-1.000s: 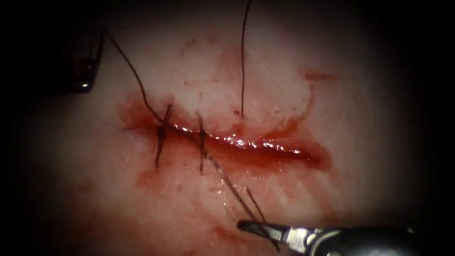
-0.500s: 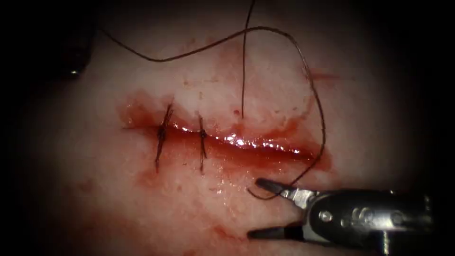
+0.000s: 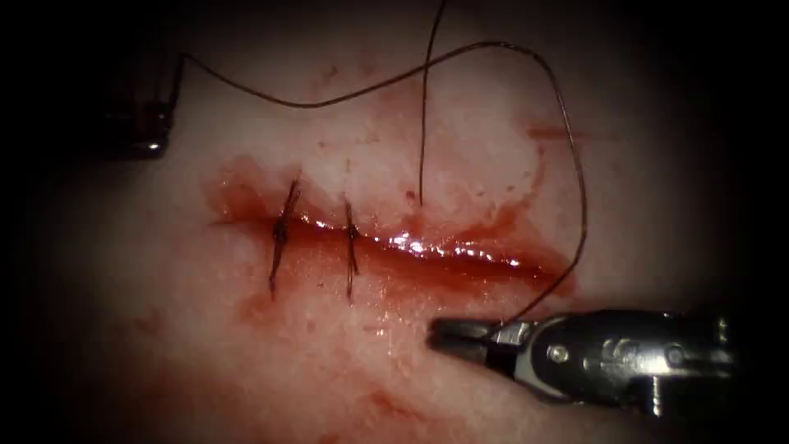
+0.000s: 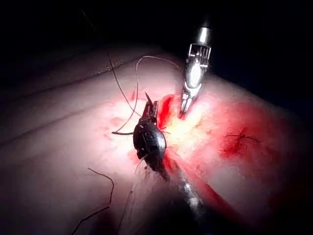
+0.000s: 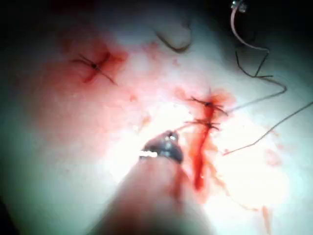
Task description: Wound Closure
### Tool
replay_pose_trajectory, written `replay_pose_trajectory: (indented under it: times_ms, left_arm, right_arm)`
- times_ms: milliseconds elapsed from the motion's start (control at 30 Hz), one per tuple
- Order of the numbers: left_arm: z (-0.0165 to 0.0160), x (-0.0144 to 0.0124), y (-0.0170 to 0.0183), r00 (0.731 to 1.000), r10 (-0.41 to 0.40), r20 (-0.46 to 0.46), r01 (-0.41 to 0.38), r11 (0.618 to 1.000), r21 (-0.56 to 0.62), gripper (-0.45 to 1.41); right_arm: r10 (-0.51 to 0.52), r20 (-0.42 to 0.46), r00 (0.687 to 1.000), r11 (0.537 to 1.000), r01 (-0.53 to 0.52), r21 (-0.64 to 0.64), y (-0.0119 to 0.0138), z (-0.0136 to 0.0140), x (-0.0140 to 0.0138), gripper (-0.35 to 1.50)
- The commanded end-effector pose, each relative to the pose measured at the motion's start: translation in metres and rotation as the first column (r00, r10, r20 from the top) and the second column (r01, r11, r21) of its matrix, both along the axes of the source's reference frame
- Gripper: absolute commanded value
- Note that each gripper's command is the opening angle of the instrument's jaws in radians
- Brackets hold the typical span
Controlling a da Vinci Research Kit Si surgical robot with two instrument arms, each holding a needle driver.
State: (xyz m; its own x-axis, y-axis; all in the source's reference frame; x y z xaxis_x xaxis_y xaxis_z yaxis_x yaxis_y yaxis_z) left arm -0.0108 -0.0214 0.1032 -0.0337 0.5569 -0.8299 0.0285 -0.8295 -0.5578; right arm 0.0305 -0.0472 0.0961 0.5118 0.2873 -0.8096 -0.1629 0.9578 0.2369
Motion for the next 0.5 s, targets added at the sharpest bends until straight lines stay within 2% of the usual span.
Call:
replay_pose_trajectory:
  times_ms: [33,233,400,433,500]
  left_arm:
    - [0.0006,-0.0006,-0.0003,1.0,0.007,-0.001,-0.007,1.0,0.001,-0.45]
    - [0.0007,-0.0009,-0.0006,1.0,0.017,0.003,-0.017,1.0,0.005,-0.45]
    - [0.0005,-0.0011,-0.001,0.999,0.045,0.01,-0.045,0.999,0.003,-0.45]
    - [0.0005,-0.0013,-0.0013,0.998,0.063,0.01,-0.063,0.998,0.0,-0.45]
    - [0.0005,-0.0014,-0.0015,0.997,0.072,0.011,-0.072,0.997,-0.001,-0.45]
  right_arm:
    - [-0.003,-0.004,1.0,1.0,0.003,0.003,-0.0003,0.0,0.0006,-0.35]
    - [-0.029,-0.024,0.999,0.999,0.029,0.024,-0.0006,-0.0014,0.0003,-0.35]
    - [-0.111,-0.083,0.99,0.99,0.118,0.079,-0.0014,-0.0044,0.0001,-0.35]
    - [-0.134,-0.098,0.986,0.985,0.143,0.091,-0.0018,-0.0059,0.0003,-0.35]
    - [-0.141,-0.105,0.984,0.984,0.151,0.095,-0.002,-0.0065,0.0004,-0.35]
